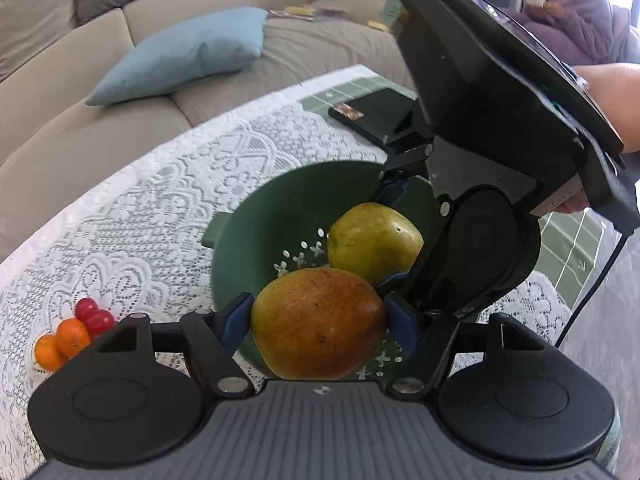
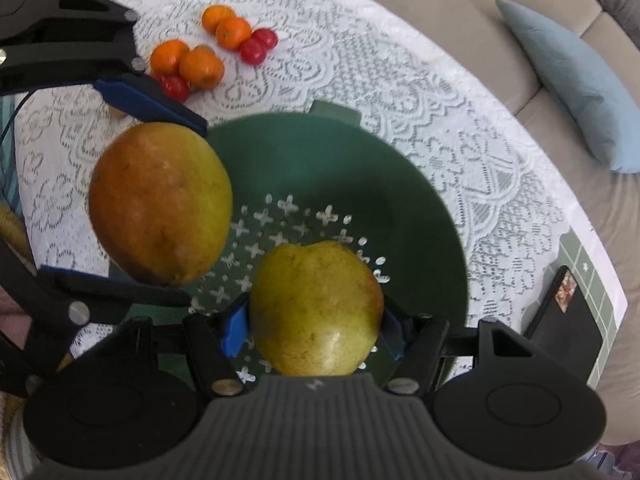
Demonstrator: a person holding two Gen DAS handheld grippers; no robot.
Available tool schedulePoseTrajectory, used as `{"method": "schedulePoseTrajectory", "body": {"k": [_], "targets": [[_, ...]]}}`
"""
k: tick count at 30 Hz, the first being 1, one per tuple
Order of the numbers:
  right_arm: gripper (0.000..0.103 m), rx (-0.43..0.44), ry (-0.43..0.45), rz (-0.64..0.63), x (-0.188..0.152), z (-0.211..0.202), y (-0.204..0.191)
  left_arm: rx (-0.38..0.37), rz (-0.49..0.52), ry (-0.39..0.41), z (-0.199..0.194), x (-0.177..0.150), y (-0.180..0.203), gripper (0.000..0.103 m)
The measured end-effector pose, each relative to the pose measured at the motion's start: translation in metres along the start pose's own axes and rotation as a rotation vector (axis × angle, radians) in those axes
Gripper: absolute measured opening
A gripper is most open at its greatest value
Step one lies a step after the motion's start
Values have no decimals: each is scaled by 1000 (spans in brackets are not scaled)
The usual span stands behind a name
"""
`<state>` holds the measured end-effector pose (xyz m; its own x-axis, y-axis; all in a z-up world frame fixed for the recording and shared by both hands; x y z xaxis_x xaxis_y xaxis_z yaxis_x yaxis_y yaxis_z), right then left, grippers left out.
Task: Organize fruits
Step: 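Carry both fruits over the green colander and lower them inside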
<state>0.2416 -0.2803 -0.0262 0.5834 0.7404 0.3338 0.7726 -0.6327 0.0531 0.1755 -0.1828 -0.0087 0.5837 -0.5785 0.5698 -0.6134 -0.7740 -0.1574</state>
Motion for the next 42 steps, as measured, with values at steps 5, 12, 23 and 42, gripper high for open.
{"method": "schedulePoseTrajectory", "body": {"k": [5,12,23,42], "targets": [[63,13,-38,-48,2,15,-4,-19,26,-37,12,1,1,82],[63,40,-85,-77,4,31,-2,-48,34,-88,25,-1,-2,82],[63,60,-120,-89,4,45,1,-81,53,-146,44,-5,0,82],[65,33,-138,-103,7,39,-4,-95,74,-142,57,-7,8,85]]}}
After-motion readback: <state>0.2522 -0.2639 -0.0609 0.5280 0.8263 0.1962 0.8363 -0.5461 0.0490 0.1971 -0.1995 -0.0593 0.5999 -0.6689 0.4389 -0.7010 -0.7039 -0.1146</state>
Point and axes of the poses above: each gripper's, at about its wrist camera, not at the fingertips, and z roughly the way its jaws point, y to its right, x to its top, the point moved 1 cm from there along z, roughly the way its jaws point, and after that the axes turned 9 degrees about z, right-handed, at the moved point
